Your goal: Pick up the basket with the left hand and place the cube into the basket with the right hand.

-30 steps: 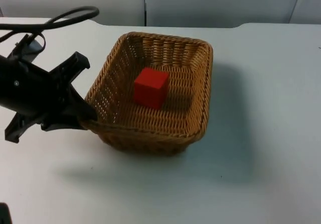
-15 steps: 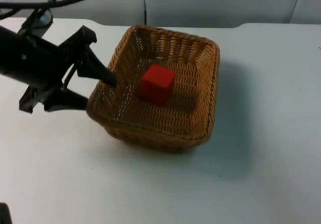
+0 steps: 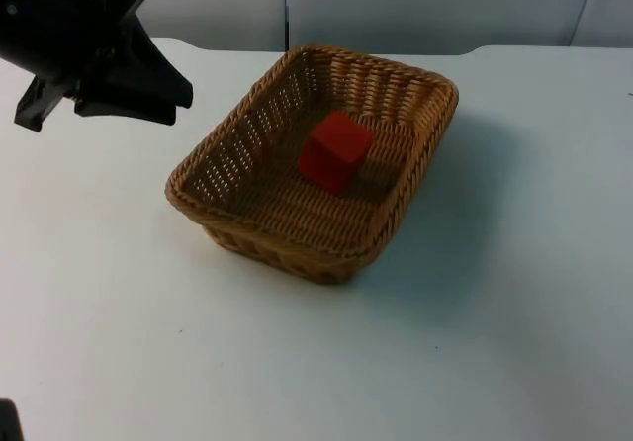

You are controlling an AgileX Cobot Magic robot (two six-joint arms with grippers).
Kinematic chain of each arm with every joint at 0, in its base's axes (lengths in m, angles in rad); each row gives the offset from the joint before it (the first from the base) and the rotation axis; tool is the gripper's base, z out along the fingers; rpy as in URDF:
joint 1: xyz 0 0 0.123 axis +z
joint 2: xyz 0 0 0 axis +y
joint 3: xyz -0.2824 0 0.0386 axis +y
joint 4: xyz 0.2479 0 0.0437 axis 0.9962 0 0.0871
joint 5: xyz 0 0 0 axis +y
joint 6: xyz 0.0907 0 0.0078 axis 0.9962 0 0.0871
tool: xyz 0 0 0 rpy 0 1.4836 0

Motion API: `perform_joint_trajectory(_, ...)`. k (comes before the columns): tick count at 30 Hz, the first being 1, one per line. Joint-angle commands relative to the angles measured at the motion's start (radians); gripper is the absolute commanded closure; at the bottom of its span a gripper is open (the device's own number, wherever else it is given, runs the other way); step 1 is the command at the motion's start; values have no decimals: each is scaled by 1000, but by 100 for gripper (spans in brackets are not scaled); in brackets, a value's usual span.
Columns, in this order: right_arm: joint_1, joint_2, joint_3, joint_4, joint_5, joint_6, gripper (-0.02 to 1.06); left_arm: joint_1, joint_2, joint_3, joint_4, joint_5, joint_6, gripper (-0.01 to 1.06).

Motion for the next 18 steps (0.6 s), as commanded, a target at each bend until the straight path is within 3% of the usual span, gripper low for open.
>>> perform_joint_trajectory(1,-5,-6,-4,-9,-14,2,105,1,-6,-6,17,18,-7,81)
perform_joint_trajectory(10,-5,-6,-4,-9,-14,2,105,1,-6,-6,19,42,-7,83)
perform_joint_trajectory(12,-5,-6,-4,-9,-14,2,105,1,-6,-6,19,66,-5,87)
perform_joint_trajectory(14,-5,-6,-4,-9,-14,2,105,1,-14,-6,19,102,29,103)
perform_joint_trajectory(18,-5,-6,-4,-9,-14,2,105,1,-64,-6,19,114,44,105)
